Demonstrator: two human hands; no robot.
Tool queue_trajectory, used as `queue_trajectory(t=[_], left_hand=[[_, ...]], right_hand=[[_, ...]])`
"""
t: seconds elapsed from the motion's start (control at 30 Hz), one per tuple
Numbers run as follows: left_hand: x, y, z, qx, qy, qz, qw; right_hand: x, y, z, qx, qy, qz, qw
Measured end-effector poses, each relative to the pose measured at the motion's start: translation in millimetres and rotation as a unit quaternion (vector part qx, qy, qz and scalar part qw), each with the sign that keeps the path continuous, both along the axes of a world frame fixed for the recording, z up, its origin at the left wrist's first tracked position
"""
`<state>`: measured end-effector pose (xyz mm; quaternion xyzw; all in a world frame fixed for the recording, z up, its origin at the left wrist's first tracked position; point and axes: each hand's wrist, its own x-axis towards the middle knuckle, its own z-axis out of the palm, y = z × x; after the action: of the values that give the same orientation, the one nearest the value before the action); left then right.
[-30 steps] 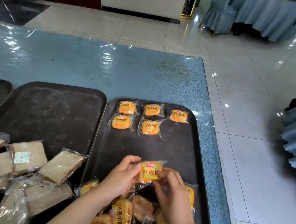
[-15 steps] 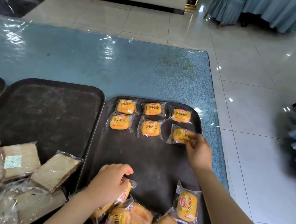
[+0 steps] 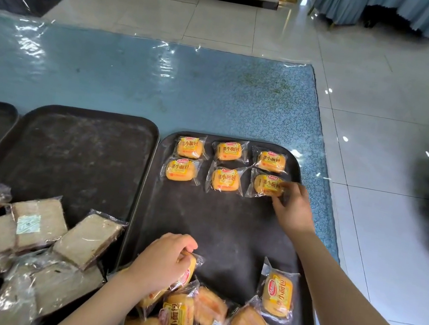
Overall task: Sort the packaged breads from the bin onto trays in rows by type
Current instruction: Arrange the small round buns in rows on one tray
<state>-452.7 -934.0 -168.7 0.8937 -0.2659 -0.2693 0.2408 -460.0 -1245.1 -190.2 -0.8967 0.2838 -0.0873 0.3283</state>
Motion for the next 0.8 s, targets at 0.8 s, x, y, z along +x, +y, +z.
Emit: queue_trajectory(t=[0.8], left_hand=[[-43.9,-0.4,22.3,-0.004,-0.103,-0.104,0.989]], right_hand=[[-176.1,79.0,10.7,-0.016,0.136,0.040,0.990]])
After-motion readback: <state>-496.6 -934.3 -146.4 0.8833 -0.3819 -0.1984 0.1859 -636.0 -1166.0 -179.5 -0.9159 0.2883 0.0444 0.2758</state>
